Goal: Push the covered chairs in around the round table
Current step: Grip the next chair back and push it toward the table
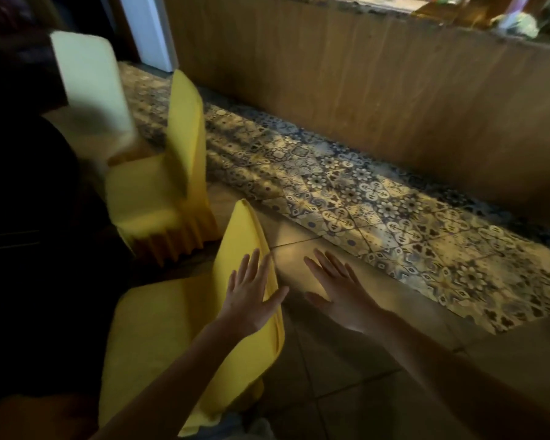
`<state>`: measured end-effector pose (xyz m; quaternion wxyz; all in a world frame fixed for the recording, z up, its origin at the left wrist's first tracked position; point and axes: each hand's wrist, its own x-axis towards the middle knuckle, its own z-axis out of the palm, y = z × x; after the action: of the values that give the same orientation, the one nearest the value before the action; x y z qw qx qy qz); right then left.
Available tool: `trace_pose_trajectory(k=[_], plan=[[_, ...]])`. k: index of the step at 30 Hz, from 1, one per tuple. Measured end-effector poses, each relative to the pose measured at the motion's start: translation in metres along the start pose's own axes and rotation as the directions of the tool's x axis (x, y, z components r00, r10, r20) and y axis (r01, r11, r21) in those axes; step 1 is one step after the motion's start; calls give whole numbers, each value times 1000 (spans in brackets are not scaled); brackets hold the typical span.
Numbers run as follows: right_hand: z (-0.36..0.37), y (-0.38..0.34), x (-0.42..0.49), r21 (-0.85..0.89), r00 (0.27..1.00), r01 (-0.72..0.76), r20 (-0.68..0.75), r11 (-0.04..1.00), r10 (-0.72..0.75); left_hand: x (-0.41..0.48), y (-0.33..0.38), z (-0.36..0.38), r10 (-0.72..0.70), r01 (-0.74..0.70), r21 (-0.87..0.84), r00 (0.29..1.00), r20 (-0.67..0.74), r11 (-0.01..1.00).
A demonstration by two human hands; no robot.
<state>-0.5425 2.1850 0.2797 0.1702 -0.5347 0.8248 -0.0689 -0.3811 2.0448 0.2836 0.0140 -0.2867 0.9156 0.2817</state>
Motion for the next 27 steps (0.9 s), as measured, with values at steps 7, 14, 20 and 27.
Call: trace_pose_trajectory(k=[7,14,20,27], plan=[[-15,-10,83,30,967,232,104,972,-234,4,-36,-4,-256,254,-33,962,-97,967],[-37,-23,175,-73,803,542,337,837,-491,8,-30,1,-568,547,-178,817,-98,818],[-50,-22,239,-152,651,716,497,681,-573,21,-10,-6,-766,693,-356,631,-121,627],[-39,-21,255,-113,476,864,497,490,-726,6,47,44,-867,700,-641,488,105,316]])
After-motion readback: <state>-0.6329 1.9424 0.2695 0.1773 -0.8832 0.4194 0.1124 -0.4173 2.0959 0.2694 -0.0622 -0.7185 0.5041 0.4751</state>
